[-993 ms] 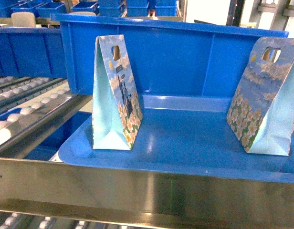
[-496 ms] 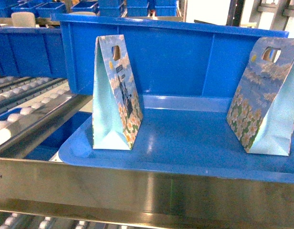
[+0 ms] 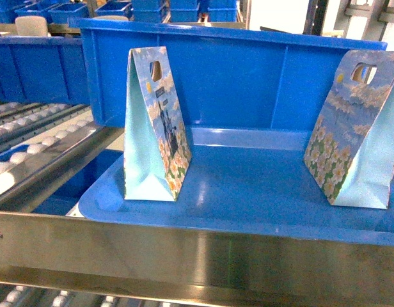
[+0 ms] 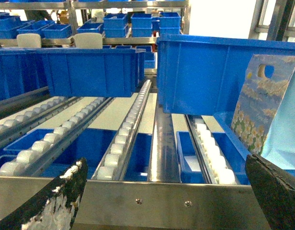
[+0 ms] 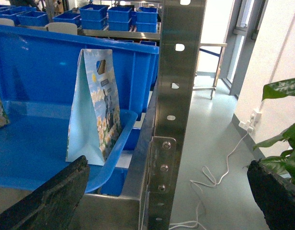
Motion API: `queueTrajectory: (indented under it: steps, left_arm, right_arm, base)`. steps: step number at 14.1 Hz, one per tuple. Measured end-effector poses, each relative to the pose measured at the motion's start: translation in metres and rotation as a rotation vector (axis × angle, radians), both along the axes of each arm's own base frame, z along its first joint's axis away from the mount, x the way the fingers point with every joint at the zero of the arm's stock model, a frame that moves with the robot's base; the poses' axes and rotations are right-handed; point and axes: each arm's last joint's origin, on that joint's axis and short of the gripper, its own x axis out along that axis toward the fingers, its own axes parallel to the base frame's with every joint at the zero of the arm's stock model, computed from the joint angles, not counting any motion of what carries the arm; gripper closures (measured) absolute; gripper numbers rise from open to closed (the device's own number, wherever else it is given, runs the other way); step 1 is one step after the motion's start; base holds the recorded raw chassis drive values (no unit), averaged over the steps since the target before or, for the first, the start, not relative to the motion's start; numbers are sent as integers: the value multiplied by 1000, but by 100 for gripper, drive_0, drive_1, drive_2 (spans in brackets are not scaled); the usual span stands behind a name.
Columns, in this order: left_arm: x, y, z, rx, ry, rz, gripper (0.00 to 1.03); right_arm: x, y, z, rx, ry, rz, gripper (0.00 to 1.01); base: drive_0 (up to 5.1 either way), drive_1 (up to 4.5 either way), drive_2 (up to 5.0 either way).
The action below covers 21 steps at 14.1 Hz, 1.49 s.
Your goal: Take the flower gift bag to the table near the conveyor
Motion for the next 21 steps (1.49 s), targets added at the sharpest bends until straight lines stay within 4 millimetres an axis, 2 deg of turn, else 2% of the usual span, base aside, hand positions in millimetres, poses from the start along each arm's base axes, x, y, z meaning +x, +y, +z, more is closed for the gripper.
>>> queueTrajectory:
  steps: [3,6,8,9,10,11,13,15,18,21]
  left_arm:
    - [2,-1,4,3,-37,-18,5]
    - [17,-1,7,9,-41,-59,5]
    - [29,-3,16,9,-53,-82,5]
    - [38,-5,26,10,-76,-100,5]
    - [82,-20,67,16,-134,-191,5]
    - [89,-22,62,27,-88,-196,5]
    - [87,-21,65,29,-104,-193,5]
    - [87,-21,65,30,-103,-193,5]
    - [87,-21,65,31,-103,-193,5]
    - [87,-21,65,31,-103,-193,5]
  right_arm:
    - [4,2,7,4,-58,12,3]
    - [21,11,9,8,-15,42,3]
    - [34,21,25,13,-47,79,3]
    - [41,26,35,18,-70,94,3]
    - [72,43,52,13,-74,116,3]
    - [76,46,51,3,-46,112,3]
    - [75,46,52,7,-64,112,3]
    - [85,45,55,5,-57,94,3]
    - [110,52,70,5,-74,101,3]
    - [141,69,79,1,-53,129,3]
  base:
    - [0,0,0]
    - [0,0,0]
    - [0,0,0]
    - [0,0,0]
    - [0,0,0]
    - [0,0,0]
    - [0,0,0]
    - [0,0,0]
    - [0,0,0]
    - [0,0,0]
